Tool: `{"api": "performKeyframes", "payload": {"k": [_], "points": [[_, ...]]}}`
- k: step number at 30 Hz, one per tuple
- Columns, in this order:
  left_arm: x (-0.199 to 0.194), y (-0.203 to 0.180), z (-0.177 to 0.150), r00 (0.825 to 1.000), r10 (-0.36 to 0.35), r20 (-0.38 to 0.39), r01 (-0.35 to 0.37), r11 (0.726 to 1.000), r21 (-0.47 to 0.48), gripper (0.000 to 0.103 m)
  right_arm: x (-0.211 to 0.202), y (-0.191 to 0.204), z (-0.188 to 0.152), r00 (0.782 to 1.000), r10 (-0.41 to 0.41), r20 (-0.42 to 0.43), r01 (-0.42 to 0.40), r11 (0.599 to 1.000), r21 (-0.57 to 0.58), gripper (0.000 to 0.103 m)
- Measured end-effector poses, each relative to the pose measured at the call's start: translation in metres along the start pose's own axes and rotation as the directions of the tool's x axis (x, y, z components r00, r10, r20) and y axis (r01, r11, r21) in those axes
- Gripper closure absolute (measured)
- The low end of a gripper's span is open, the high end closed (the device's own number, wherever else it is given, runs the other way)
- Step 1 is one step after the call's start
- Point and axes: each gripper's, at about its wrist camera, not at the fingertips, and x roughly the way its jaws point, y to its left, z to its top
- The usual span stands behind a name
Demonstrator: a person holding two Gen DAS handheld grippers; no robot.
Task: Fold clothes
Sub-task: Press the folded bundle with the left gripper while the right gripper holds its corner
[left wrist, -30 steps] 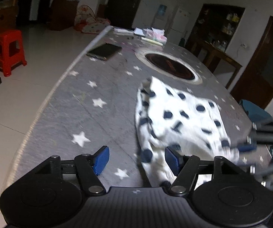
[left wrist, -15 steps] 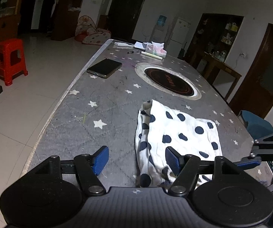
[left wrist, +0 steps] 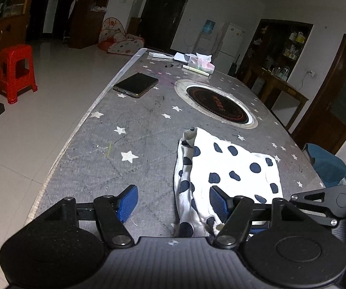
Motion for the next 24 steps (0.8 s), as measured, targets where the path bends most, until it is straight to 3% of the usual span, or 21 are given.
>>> {"api": "performKeyframes", "payload": {"k": [4, 5, 7, 15, 19, 24], "points": [[0.0, 0.001, -0.001, 1.0, -0.001, 0.0, 0.001, 1.0, -0.005, 0.034, 0.003, -0.009, 0.001, 1.0, 0.016, -0.025, -0.014, 0.998, 0.061, 0.074], [0.0, 0.001, -0.001, 1.0, -0.001, 0.0, 0.001, 1.0, -0.006, 0.034, 0.002, -0.01, 0.001, 1.0, 0.02, -0.023, -0.018, 0.997, 0.069, 0.08], [0.0, 0.002, -0.001, 1.0, -0.001, 0.0, 0.001, 1.0, -0.008, 0.034, -0.002, -0.013, 0.002, 1.0, 0.025, -0.011, -0.024, 0.996, 0.084, 0.084], [-0.003, 0.002, 0.002, 1.0, 0.002, 0.018, -0.002, 1.0, -0.009, 0.033, -0.038, -0.04, 0.008, 0.992, 0.073, 0.104, -0.093, 0.975, 0.204, 0.09], [-0.005, 0.0, 0.005, 1.0, -0.005, 0.03, 0.006, 1.0, -0.011, 0.033, -0.051, -0.031, 0.009, 0.988, 0.093, 0.127, -0.112, 0.982, 0.149, 0.09], [-0.006, -0.01, 0.007, 0.998, -0.041, 0.039, 0.041, 0.999, 0.002, 0.033, -0.03, -0.011, -0.002, 0.987, 0.142, 0.071, -0.148, 0.984, 0.101, 0.089]]}}
